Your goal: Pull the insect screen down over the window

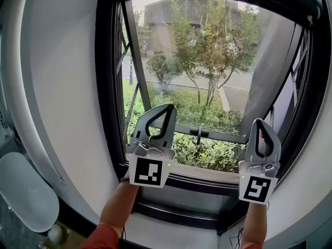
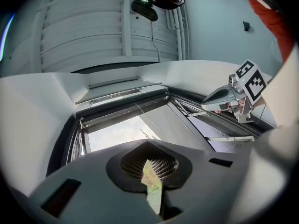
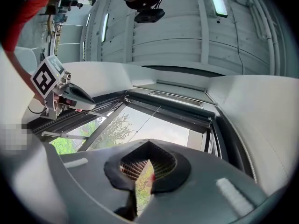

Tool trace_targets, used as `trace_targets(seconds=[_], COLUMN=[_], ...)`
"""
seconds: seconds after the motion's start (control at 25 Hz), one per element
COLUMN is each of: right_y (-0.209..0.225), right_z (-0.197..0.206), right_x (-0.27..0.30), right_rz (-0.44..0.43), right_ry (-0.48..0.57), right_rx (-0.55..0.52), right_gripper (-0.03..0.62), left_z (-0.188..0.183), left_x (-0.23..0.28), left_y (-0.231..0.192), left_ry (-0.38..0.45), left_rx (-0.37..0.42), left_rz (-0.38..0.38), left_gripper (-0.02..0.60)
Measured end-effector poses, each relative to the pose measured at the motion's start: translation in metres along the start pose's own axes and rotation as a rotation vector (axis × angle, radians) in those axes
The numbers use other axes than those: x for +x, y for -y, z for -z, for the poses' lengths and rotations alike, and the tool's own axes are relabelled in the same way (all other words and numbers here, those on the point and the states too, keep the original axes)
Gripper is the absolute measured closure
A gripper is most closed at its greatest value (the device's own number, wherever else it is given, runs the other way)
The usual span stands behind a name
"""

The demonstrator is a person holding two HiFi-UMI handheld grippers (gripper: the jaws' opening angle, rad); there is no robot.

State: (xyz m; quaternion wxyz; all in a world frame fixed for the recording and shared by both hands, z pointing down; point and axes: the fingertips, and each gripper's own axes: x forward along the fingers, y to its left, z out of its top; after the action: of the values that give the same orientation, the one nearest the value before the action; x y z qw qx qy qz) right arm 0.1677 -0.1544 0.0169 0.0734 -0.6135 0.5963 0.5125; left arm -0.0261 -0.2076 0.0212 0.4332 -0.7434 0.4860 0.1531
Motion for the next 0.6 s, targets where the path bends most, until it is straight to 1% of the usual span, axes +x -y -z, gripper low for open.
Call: trace_targets(seconds=[0.16,0.32,0.6], right_y=[0.01,0.02,0.038], right_z=[-0.011,-0.021,-0.041], right_x=[0.015,0.033,0.064], right_rz=[-0.003,-0.012,-0.017], right_ry=[0.019,0.022,0.042], right_rx=[-0.038,-0.1,-0.153], right_gripper=[0.585,0.585,0.585], left_z=[-0.021,-0.04,-0.055], left_x=[0.014,0.029,0.051], left_y=[-0.014,-0.026,-0.049], left_ry=[0.031,0.072,0.085], left_rx=[0.037,0.069,0.108], left_rz=[-0.012,-0.026,-0.049], left_gripper=[0.578,0.578,0.578])
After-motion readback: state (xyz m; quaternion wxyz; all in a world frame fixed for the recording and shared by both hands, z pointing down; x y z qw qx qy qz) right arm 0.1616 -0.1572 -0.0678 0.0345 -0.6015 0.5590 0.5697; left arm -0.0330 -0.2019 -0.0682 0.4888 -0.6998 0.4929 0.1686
